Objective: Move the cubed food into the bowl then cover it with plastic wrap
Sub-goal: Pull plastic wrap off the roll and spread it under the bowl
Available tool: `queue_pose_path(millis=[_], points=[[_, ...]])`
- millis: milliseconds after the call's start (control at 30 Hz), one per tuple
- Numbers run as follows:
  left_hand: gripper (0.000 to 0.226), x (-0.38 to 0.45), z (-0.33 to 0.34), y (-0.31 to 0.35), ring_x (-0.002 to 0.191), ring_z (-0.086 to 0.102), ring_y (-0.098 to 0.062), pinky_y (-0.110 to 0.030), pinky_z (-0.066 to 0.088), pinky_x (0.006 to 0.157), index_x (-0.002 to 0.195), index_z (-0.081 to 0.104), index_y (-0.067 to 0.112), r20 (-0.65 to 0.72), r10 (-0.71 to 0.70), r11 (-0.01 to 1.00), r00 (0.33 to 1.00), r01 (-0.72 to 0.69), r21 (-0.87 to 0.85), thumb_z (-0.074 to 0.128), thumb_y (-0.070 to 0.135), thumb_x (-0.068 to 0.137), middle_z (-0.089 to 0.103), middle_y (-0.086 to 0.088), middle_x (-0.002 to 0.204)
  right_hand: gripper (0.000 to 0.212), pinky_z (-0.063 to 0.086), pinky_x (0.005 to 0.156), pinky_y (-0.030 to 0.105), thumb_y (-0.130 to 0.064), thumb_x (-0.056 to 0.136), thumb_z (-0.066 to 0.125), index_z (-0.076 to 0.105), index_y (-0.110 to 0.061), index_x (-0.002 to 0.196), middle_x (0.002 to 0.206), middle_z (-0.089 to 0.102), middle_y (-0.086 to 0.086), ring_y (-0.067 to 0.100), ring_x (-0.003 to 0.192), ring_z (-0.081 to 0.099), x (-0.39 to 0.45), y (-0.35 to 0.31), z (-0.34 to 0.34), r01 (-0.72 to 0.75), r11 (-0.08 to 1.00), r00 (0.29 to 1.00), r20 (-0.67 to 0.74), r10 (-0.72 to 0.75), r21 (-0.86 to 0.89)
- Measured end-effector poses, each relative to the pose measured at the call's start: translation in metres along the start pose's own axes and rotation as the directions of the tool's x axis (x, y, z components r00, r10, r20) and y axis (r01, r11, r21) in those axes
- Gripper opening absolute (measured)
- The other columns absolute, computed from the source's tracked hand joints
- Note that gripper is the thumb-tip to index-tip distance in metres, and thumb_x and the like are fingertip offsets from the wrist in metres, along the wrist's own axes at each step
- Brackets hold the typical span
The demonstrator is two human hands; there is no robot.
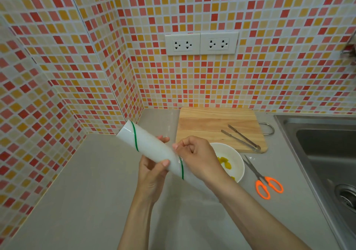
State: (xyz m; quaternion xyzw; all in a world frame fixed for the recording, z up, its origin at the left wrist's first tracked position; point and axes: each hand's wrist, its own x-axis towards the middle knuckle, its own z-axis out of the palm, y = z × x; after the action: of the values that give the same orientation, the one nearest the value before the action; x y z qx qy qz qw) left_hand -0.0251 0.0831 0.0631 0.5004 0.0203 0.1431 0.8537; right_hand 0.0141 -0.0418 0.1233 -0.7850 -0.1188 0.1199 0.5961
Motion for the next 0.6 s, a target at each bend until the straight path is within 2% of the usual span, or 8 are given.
queue_pose_path(millis=[133, 300, 400, 500, 600], points=[[0.076, 0.0, -0.002, 0.002, 0.094, 0.066, -0.014, -0.03, 0.057, 0.074, 0.114, 0.064, 0.034, 0.026, -0.002, 1.0, 1.0, 0.003, -0.029, 0.092, 0.036, 0.043, 0.068, 0.005, 0.107, 0.016, 0.037, 0.059, 0.028, -0.019, 0.079, 0.069, 0.063, -0.018, 0.064, 0.058, 0.055, 0.001, 0.012, 0.056, 0.047, -0.003, -0.007, -0.002, 0.047, 0.999, 0.999, 0.007, -0.047, 0.004], [0.083, 0.001, 0.002, 0.008, 0.085, 0.068, -0.014, -0.028, 0.057, 0.075, 0.119, 0.06, 0.033, 0.067, -0.034, 0.998, 0.997, 0.038, -0.051, 0.092, 0.034, 0.043, 0.071, 0.0, 0.091, 0.013, 0.039, 0.063, 0.024, -0.017, 0.086, 0.06, 0.063, -0.013, 0.074, 0.062, 0.054, -0.009, 0.005, 0.059, 0.048, -0.008, -0.014, -0.002, 0.059, 0.995, 0.998, -0.02, -0.061, -0.085], [0.09, 0.001, -0.001, 0.011, 0.083, 0.068, -0.018, -0.03, 0.057, 0.075, 0.127, 0.052, 0.029, 0.089, -0.052, 0.998, 0.995, 0.054, -0.023, 0.09, 0.032, 0.045, 0.071, -0.004, 0.088, 0.016, 0.04, 0.066, 0.019, -0.013, 0.091, 0.052, 0.057, -0.015, 0.076, 0.069, 0.054, -0.006, 0.007, 0.065, 0.048, -0.013, -0.019, 0.002, 0.01, 0.997, 0.999, 0.037, -0.013, 0.079], [0.089, -0.001, -0.005, 0.013, 0.077, 0.068, -0.019, -0.03, 0.056, 0.07, 0.13, 0.048, 0.025, 0.127, -0.056, 0.998, 0.99, 0.058, -0.018, 0.086, 0.028, 0.05, 0.071, -0.006, 0.084, 0.027, 0.036, 0.05, 0.007, -0.005, 0.092, 0.045, 0.052, -0.015, 0.068, 0.064, 0.053, -0.002, 0.009, 0.056, 0.043, -0.016, -0.023, 0.001, -0.098, 0.944, 0.988, 0.144, 0.054, 0.316], [0.087, -0.004, -0.01, 0.012, 0.075, 0.068, -0.019, -0.029, 0.056, 0.068, 0.129, 0.05, 0.024, 0.134, -0.082, 0.997, 0.988, 0.08, 0.02, 0.086, 0.028, 0.05, 0.071, -0.005, 0.081, 0.03, 0.035, 0.049, 0.012, -0.009, 0.093, 0.047, 0.049, -0.016, 0.064, 0.055, 0.048, -0.002, 0.009, 0.049, 0.038, -0.015, -0.026, 0.001, -0.14, 0.934, 0.978, 0.193, 0.078, 0.33]])
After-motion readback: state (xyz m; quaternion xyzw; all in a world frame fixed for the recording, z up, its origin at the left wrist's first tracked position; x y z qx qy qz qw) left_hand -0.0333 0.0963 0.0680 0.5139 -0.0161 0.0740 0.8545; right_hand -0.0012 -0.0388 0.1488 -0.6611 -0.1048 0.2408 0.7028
